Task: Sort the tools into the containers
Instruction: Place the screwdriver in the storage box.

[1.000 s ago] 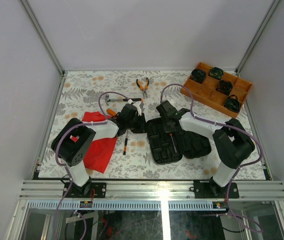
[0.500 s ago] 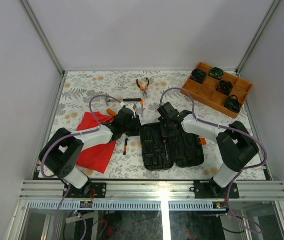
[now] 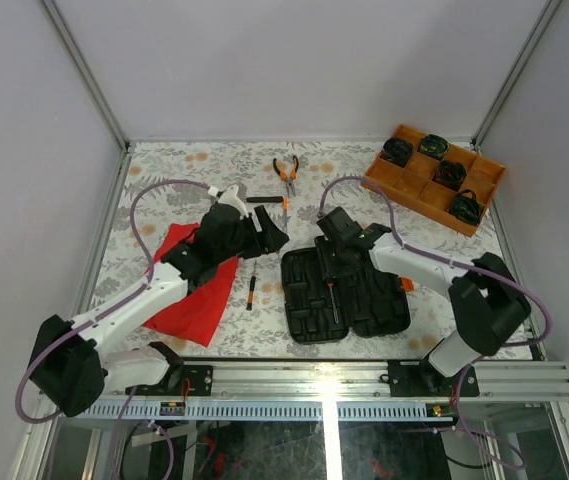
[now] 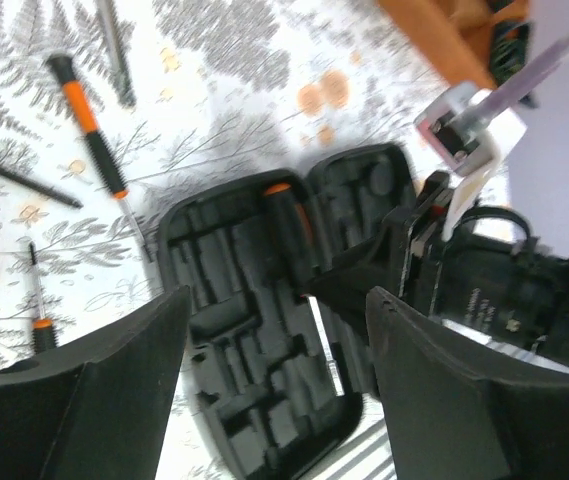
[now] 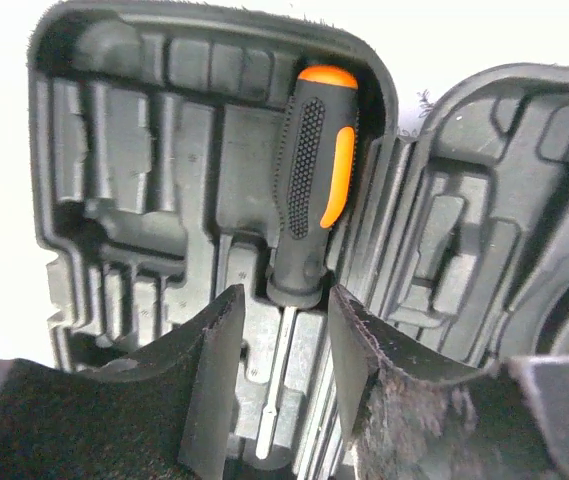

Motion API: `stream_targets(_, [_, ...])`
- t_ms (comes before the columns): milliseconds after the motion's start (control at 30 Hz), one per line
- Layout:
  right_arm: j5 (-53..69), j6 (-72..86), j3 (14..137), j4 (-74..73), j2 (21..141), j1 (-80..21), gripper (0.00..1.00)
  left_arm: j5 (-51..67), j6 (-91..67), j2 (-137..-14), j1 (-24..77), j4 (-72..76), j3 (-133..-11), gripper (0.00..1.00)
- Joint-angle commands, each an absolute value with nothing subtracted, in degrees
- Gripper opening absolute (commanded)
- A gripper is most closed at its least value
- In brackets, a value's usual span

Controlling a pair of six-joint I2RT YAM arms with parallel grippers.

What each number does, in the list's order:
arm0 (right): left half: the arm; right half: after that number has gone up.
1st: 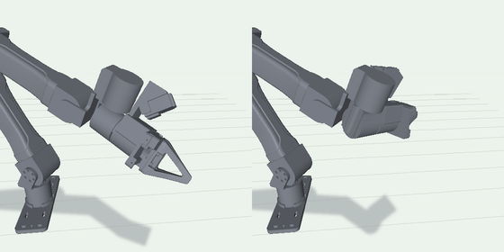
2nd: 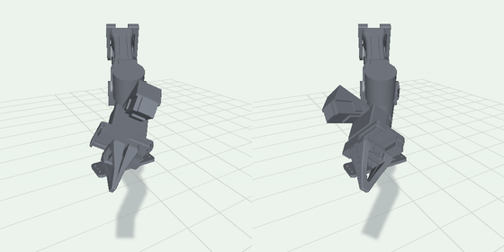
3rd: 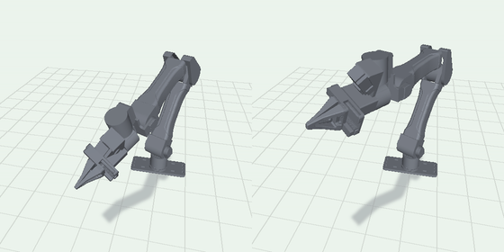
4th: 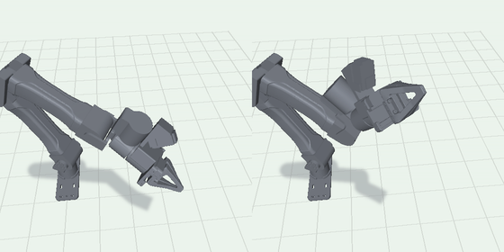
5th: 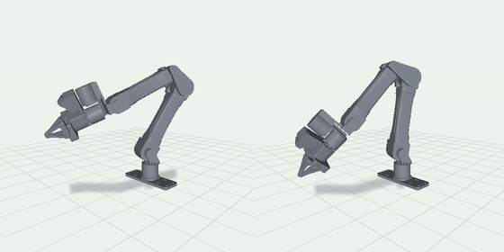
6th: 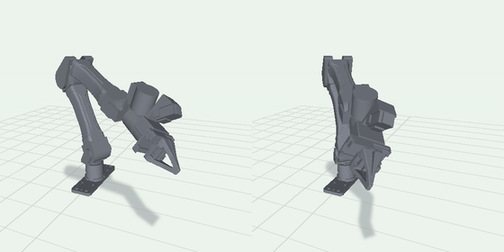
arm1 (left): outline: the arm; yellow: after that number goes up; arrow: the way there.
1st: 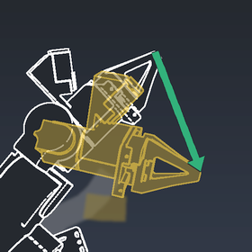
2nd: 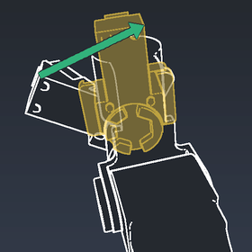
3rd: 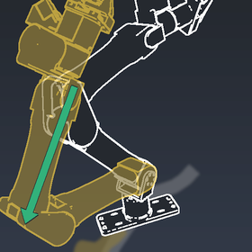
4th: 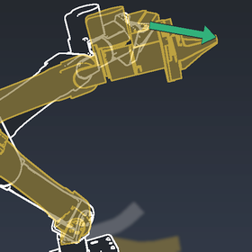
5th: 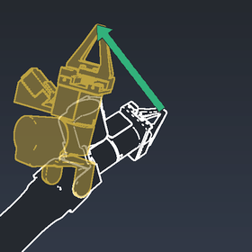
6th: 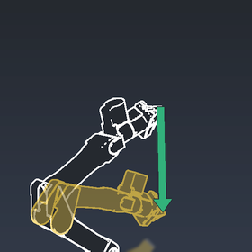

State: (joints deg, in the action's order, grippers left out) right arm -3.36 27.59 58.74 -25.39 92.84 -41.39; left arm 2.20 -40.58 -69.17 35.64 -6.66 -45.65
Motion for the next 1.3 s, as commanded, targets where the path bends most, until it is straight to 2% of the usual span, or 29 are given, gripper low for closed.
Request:
stream_targets(0, [-5.6,25.9,57.2,-20.7,82.7,-41.7,0.47,2.9,-43.2,-64.6,36.0,-10.8,-52.0,0.71])
stream_targets(333, [-8.8,35.8,46.7,-24.9,65.0,-41.6,0.54,10.6,-52.9,-63.8,36.8,-18.2,-67.8,0.77])
stream_targets(500, [-8.2,40.0,43.3,-28.8,59.7,-41.7,0.55,8.5,-55.3,-60.9,36.8,-19.0,-68.2,0.82])
stream_targets(867, [-9.9,46.5,39.9,-31.0,56.0,-47.9,0.58,9.3,-56.6,-61.4,36.8,-17.9,-67.7,0.85])
stream_targets(1267, [-8.8,48.2,36.3,-27.7,55.8,-49.1,0.59,9.6,-57.0,-61.7,36.8,-15.6,-66.4,0.86])
